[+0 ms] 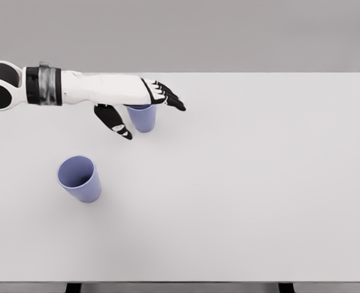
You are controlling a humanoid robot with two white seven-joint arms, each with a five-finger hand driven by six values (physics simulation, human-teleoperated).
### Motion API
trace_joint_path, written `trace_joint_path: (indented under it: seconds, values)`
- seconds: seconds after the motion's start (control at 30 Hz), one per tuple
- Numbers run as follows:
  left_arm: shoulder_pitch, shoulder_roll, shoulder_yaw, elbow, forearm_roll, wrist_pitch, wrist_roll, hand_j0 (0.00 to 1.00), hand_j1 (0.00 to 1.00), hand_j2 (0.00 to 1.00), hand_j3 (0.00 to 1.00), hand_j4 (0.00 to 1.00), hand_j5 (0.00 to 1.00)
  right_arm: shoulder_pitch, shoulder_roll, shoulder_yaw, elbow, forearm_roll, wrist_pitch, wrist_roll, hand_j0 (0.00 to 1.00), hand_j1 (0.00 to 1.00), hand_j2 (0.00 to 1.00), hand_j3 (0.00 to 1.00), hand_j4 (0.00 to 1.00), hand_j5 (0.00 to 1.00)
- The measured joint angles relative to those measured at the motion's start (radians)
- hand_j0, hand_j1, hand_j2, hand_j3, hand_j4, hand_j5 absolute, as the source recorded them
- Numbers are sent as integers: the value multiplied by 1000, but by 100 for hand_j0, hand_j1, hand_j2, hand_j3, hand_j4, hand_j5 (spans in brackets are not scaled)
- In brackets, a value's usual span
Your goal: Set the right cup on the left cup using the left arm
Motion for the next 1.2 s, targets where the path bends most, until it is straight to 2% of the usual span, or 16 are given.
trace_joint_path:
  seconds: [0.07,0.13,0.4,0.6,0.87,1.0,1.1,1.2]
  values:
    - [-22,-5,-11,26,-1,0,0,100,100,100,100,100,100,0,0,0,0,1,0,0,100,100,100,100,100,100]
    - [-49,-30,-14,112,-9,0,0,100,100,100,100,100,100,-2,0,1,0,1,0,0,100,100,100,100,100,100]
    - [-31,-60,-17,297,-21,0,1,100,100,100,100,100,100,-2,0,-1,1,2,0,0,100,100,100,100,100,100]
    - [-33,-109,-14,371,33,-1,-143,100,100,100,100,100,100,-2,0,-1,1,2,0,0,100,100,100,100,100,100]
    - [73,-243,53,548,39,-1,-165,100,100,100,100,100,100,-2,0,-2,1,2,0,0,100,100,100,100,100,100]
    - [83,-282,74,603,35,-1,-164,100,100,100,100,100,100,-2,0,-2,1,2,0,0,100,100,100,100,100,100]
    - [125,-289,108,618,-24,-1,-146,100,100,100,100,100,100,-2,0,-2,1,2,0,0,100,100,100,100,100,100]
    - [127,-288,145,642,-93,-1,-112,100,100,100,100,100,100,-2,0,-2,1,2,0,0,100,100,100,100,100,100]
